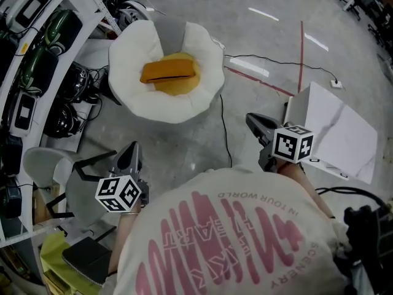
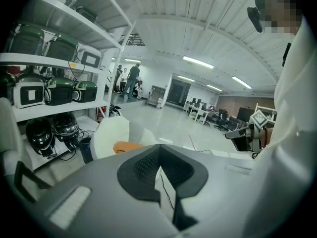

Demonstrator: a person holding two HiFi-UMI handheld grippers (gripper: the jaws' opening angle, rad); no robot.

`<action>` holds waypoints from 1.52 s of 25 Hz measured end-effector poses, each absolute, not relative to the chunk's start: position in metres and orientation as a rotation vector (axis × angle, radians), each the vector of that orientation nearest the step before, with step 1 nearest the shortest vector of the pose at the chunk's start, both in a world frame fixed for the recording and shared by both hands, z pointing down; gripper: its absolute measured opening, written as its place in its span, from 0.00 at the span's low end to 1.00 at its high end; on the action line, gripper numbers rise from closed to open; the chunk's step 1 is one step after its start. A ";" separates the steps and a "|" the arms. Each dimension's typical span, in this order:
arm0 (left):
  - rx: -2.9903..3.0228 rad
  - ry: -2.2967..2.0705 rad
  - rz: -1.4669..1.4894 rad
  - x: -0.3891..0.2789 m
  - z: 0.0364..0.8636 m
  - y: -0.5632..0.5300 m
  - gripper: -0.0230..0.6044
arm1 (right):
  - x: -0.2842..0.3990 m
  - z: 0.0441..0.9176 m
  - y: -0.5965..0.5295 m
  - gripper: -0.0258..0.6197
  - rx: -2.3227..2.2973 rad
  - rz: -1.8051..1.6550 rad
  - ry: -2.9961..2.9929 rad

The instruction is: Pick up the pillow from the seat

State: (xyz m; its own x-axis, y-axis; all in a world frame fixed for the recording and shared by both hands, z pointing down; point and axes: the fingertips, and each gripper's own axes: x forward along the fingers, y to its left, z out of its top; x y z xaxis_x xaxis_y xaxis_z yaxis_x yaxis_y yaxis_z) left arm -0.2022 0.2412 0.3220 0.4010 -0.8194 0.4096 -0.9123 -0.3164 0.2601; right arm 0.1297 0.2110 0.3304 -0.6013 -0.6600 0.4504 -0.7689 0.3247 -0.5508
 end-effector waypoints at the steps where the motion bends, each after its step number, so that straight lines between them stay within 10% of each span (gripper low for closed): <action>1: 2.209 -1.482 0.283 -0.203 0.323 0.242 0.06 | 0.128 0.332 0.210 0.05 1.320 1.146 -2.435; 38: 2.239 -1.518 0.392 -0.161 0.340 0.161 0.06 | 0.100 0.361 0.085 0.05 1.034 1.151 -2.415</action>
